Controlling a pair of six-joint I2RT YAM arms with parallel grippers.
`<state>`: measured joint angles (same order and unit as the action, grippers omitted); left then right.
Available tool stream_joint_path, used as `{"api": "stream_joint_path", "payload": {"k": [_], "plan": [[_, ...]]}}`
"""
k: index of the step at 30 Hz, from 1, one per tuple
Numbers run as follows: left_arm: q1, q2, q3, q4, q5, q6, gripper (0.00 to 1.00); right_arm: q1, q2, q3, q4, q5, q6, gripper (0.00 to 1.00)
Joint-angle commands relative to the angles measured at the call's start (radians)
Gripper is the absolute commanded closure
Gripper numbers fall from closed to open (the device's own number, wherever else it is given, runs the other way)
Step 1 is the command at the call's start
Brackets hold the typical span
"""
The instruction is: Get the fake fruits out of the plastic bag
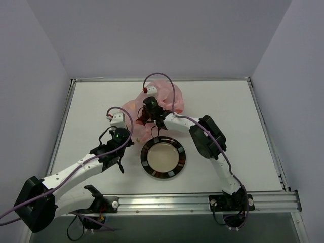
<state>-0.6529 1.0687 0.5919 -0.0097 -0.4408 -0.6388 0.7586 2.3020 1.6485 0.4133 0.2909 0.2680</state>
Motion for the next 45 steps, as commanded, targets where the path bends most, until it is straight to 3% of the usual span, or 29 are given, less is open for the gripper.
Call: {"api": "stream_joint_path", "payload": {"k": [1, 12, 20, 26, 34, 40, 45], "plan": [[0.007, -0.004, 0.013, 0.053, 0.008, 0.008, 0.98, -0.011, -0.174, -0.044, 0.111, -0.058, 0.031, 1.00], [0.010, 0.039, 0.034, 0.059, -0.039, 0.019, 0.98, -0.048, -0.415, -0.219, 0.222, -0.167, 0.178, 1.00], [0.013, 0.046, 0.143, 0.079, -0.049, 0.022, 0.98, -0.058, -0.575, -0.346, 0.099, -0.266, 0.260, 1.00], [0.019, 0.117, 0.201, 0.117, -0.056, 0.030, 0.98, -0.053, -0.755, -0.499, 0.081, -0.343, 0.263, 1.00], [0.025, 0.221, 0.253, 0.178, -0.084, 0.060, 0.98, -0.048, -0.970, -0.570, 0.032, -0.452, 0.221, 1.00], [0.042, 0.277, 0.313, 0.200, -0.043, 0.071, 0.98, 0.014, -1.151, -0.683, -0.025, -0.473, 0.171, 1.00], [0.041, 0.264, 0.309, 0.214, 0.000, 0.062, 0.98, 0.183, -1.242, -0.838, -0.071, -0.346, 0.117, 1.00]]}}
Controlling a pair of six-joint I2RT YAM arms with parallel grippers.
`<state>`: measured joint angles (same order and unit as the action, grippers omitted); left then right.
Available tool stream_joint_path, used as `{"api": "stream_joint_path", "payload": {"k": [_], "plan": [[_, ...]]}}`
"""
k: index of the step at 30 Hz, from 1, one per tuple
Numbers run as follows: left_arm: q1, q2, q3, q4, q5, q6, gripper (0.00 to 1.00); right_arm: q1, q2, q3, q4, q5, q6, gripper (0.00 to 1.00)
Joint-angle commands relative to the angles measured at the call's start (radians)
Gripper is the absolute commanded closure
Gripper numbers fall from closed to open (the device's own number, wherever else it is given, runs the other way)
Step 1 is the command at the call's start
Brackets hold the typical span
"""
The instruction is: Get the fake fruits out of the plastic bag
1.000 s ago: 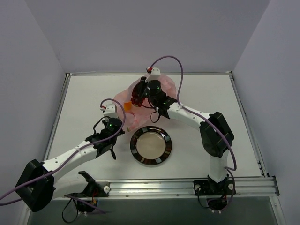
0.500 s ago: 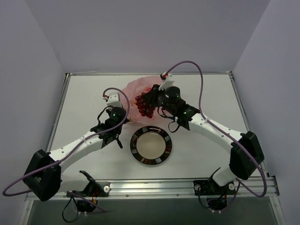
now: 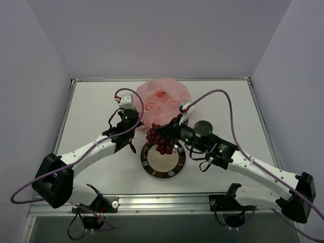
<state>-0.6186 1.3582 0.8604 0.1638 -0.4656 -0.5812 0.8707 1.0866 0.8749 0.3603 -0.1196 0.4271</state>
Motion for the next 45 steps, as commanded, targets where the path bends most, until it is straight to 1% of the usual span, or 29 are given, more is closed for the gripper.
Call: {"api": "stream_joint_path", "payload": {"k": [1, 3, 4, 7, 8, 13, 15, 16, 17, 19, 20, 22, 23, 26, 27, 29, 30, 33, 34, 35, 38, 39, 41, 42, 44, 45], "plan": [[0.007, -0.033, 0.037, 0.037, 0.036, 0.001, 0.98, 0.085, -0.028, -0.091, -0.002, 0.083, -0.037, 1.00], [0.007, -0.059, 0.022, 0.037, 0.048, -0.009, 0.98, 0.100, -0.025, -0.166, 0.038, 0.103, -0.010, 1.00], [0.007, -0.068, 0.016, 0.034, 0.054, -0.012, 0.98, 0.102, -0.022, -0.189, 0.096, 0.104, -0.001, 1.00], [0.005, -0.102, -0.012, 0.022, 0.071, -0.029, 0.98, 0.111, 0.012, -0.243, 0.198, 0.117, 0.009, 1.00], [0.003, -0.106, -0.021, 0.020, 0.076, -0.032, 0.98, 0.117, 0.024, -0.252, 0.219, 0.156, 0.001, 1.00], [0.002, -0.136, -0.078, 0.008, 0.076, -0.040, 0.98, 0.148, 0.107, -0.272, 0.331, 0.260, -0.036, 1.00], [0.002, -0.149, -0.092, 0.008, 0.081, -0.042, 0.98, 0.178, 0.121, -0.272, 0.356, 0.311, -0.048, 1.00], [0.002, -0.154, -0.099, 0.006, 0.084, -0.040, 0.98, 0.191, 0.124, -0.289, 0.400, 0.371, -0.071, 1.00], [0.002, -0.160, -0.101, 0.003, 0.085, -0.040, 0.98, 0.212, 0.140, -0.298, 0.420, 0.394, -0.082, 1.00], [0.000, -0.169, -0.107, -0.006, 0.085, -0.040, 0.98, 0.220, 0.179, -0.319, 0.471, 0.416, -0.096, 1.00], [0.002, -0.177, -0.110, -0.006, 0.087, -0.040, 0.98, 0.221, 0.232, -0.323, 0.477, 0.416, -0.106, 1.00], [0.002, -0.186, -0.118, -0.012, 0.091, -0.040, 0.98, 0.235, 0.289, -0.323, 0.485, 0.403, -0.116, 1.00], [0.000, -0.195, -0.126, -0.015, 0.093, -0.040, 0.98, 0.238, 0.344, -0.318, 0.485, 0.391, -0.119, 0.98], [0.000, -0.214, -0.139, -0.026, 0.091, -0.043, 0.98, 0.266, 0.421, -0.309, 0.471, 0.367, -0.126, 0.88], [0.000, -0.218, -0.146, -0.029, 0.093, -0.045, 0.97, 0.271, 0.429, -0.306, 0.464, 0.371, -0.125, 0.76], [0.000, -0.231, -0.152, -0.041, 0.090, -0.048, 0.98, 0.277, 0.414, -0.303, 0.430, 0.394, -0.120, 0.64], [-0.001, -0.232, -0.156, -0.049, 0.090, -0.049, 0.98, 0.277, 0.397, -0.298, 0.416, 0.397, -0.120, 0.50], [-0.003, -0.243, -0.170, -0.064, 0.084, -0.055, 0.98, 0.277, 0.316, -0.260, 0.321, 0.419, -0.126, 0.28], [-0.001, -0.245, -0.176, -0.070, 0.084, -0.058, 0.98, 0.275, 0.297, -0.246, 0.272, 0.419, -0.137, 0.25], [-0.001, -0.252, -0.182, -0.073, 0.082, -0.060, 0.98, 0.274, 0.262, -0.234, 0.250, 0.417, -0.142, 0.25], [-0.003, -0.271, -0.204, -0.084, 0.079, -0.065, 0.98, 0.265, 0.208, -0.194, 0.192, 0.403, -0.159, 0.27], [-0.003, -0.275, -0.208, -0.087, 0.081, -0.068, 0.98, 0.255, 0.200, -0.183, 0.184, 0.397, -0.160, 0.36], [-0.003, -0.294, -0.222, -0.098, 0.081, -0.068, 0.98, 0.226, 0.202, -0.153, 0.178, 0.373, -0.154, 0.50], [-0.003, -0.297, -0.228, -0.102, 0.081, -0.071, 0.98, 0.188, 0.213, -0.140, 0.178, 0.368, -0.148, 0.70], [-0.001, -0.309, -0.241, -0.116, 0.074, -0.080, 0.98, 0.147, 0.264, -0.073, 0.167, 0.367, -0.133, 0.86], [-0.001, -0.311, -0.242, -0.119, 0.076, -0.089, 0.98, 0.108, 0.292, -0.045, 0.155, 0.368, -0.131, 0.97]]}}
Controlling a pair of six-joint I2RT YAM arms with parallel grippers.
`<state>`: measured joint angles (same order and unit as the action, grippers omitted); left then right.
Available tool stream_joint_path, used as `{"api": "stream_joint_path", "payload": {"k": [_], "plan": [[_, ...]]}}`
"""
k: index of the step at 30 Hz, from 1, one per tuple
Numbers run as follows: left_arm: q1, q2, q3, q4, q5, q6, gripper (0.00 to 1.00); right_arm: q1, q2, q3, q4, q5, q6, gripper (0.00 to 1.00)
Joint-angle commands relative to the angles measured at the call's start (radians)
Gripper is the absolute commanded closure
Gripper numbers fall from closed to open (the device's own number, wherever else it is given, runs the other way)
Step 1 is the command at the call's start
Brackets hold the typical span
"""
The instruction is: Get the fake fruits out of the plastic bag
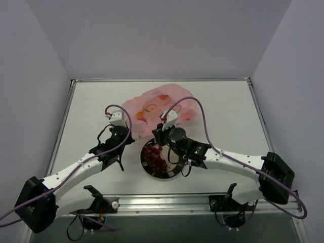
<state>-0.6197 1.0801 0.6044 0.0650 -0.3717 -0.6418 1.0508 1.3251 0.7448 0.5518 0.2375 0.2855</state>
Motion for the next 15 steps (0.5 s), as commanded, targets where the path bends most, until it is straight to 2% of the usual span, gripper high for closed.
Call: {"api": "stream_joint_path", "payload": {"k": [1, 8, 10, 11, 13, 14, 15], "plan": [[0.000, -0.035, 0.012, -0.031, -0.016, -0.033, 0.98, -0.086, 0.078, 0.112, -0.042, 0.010, 0.009, 0.98], [-0.009, -0.049, -0.003, -0.088, -0.041, -0.048, 0.98, -0.182, 0.472, 0.402, -0.029, 0.022, -0.029, 1.00], [-0.003, -0.042, 0.015, -0.084, -0.044, -0.056, 0.97, -0.189, 0.531, 0.464, -0.006, 0.007, -0.014, 1.00], [0.000, -0.019, 0.032, -0.082, -0.041, -0.047, 0.85, -0.189, 0.572, 0.475, 0.002, -0.009, -0.003, 1.00], [-0.002, 0.012, 0.102, -0.044, -0.029, -0.025, 0.67, -0.190, 0.594, 0.469, 0.055, -0.064, 0.044, 1.00], [-0.002, 0.035, 0.121, -0.039, -0.024, -0.021, 0.50, -0.190, 0.600, 0.459, 0.075, -0.085, 0.056, 1.00], [-0.002, 0.046, 0.135, -0.012, -0.007, -0.013, 0.43, -0.192, 0.599, 0.449, 0.106, -0.105, 0.069, 1.00]]}}
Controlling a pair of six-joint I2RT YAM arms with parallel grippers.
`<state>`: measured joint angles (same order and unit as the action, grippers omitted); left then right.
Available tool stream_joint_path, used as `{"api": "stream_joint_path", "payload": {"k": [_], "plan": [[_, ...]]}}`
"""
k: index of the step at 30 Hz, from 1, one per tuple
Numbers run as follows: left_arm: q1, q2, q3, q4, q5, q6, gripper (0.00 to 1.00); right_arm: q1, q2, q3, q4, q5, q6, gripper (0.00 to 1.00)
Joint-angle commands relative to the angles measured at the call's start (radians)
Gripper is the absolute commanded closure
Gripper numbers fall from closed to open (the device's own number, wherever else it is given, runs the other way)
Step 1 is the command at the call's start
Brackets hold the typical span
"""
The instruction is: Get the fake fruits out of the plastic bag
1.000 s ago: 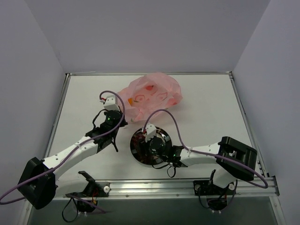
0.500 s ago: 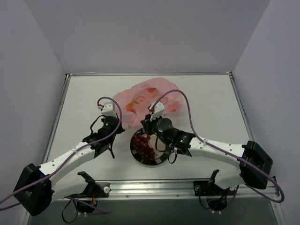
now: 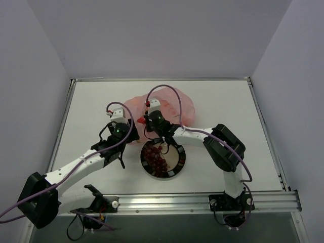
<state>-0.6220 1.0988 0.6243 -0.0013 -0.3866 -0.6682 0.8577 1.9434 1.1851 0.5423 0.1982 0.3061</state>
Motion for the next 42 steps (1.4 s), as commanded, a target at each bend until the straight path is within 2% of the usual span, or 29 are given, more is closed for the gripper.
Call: {"api": "stream_joint_path", "payload": {"k": [1, 2, 5, 9, 15, 18, 19, 20, 21, 24, 31, 32, 33, 35, 36, 40, 41, 42], "plan": [[0.001, 0.036, 0.130, 0.067, 0.014, 0.015, 0.37, 0.001, -0.023, -0.014, 0.128, -0.080, 0.060, 1.00], [0.001, 0.055, 0.138, 0.073, 0.015, 0.015, 0.27, -0.002, -0.034, -0.027, 0.140, -0.100, 0.083, 1.00], [0.001, 0.110, 0.175, 0.072, -0.011, 0.012, 0.23, -0.017, -0.064, -0.087, 0.192, -0.150, 0.140, 1.00], [0.024, 0.209, 0.235, 0.034, -0.069, 0.025, 0.23, -0.040, -0.095, -0.163, 0.284, -0.209, 0.208, 1.00], [0.102, 0.392, 0.321, 0.032, -0.081, 0.059, 0.29, -0.066, -0.109, -0.191, 0.294, -0.236, 0.217, 1.00], [0.130, 0.423, 0.319, 0.070, -0.087, 0.070, 0.57, -0.086, -0.115, -0.191, 0.288, -0.238, 0.217, 1.00], [0.134, 0.417, 0.313, 0.076, -0.087, 0.070, 0.84, -0.097, -0.115, -0.183, 0.277, -0.224, 0.205, 1.00], [0.137, 0.409, 0.305, 0.084, -0.089, 0.070, 0.95, -0.100, -0.112, -0.171, 0.259, -0.208, 0.191, 1.00], [0.136, 0.400, 0.295, 0.102, -0.087, 0.067, 0.97, -0.098, -0.107, -0.136, 0.214, -0.195, 0.171, 1.00], [0.136, 0.355, 0.239, 0.147, -0.046, 0.061, 0.98, -0.100, -0.060, -0.056, 0.148, -0.122, 0.104, 0.96], [0.131, 0.262, 0.190, 0.182, 0.075, 0.068, 0.98, -0.100, 0.054, 0.065, 0.146, -0.143, 0.036, 0.83], [0.131, 0.256, 0.193, 0.178, 0.081, 0.081, 0.98, -0.100, 0.060, 0.070, 0.181, -0.154, 0.016, 0.70], [0.130, 0.251, 0.196, 0.175, 0.086, 0.087, 0.98, -0.100, 0.068, 0.076, 0.183, -0.152, 0.005, 0.62], [0.131, 0.240, 0.213, 0.159, 0.092, 0.105, 0.98, -0.101, 0.084, 0.100, 0.145, -0.128, -0.008, 0.49], [0.133, 0.239, 0.218, 0.162, 0.091, 0.110, 0.98, -0.105, 0.084, 0.096, 0.145, -0.103, -0.009, 0.46], [0.145, 0.266, 0.250, 0.208, 0.132, 0.140, 0.98, -0.109, 0.053, 0.033, 0.134, -0.092, 0.028, 0.47], [0.157, 0.279, 0.262, 0.225, 0.165, 0.145, 0.98, -0.111, 0.040, 0.009, 0.143, -0.092, 0.040, 0.58], [0.160, 0.297, 0.285, 0.234, 0.184, 0.148, 0.98, -0.111, 0.005, -0.042, 0.148, -0.098, 0.057, 0.64]]}}
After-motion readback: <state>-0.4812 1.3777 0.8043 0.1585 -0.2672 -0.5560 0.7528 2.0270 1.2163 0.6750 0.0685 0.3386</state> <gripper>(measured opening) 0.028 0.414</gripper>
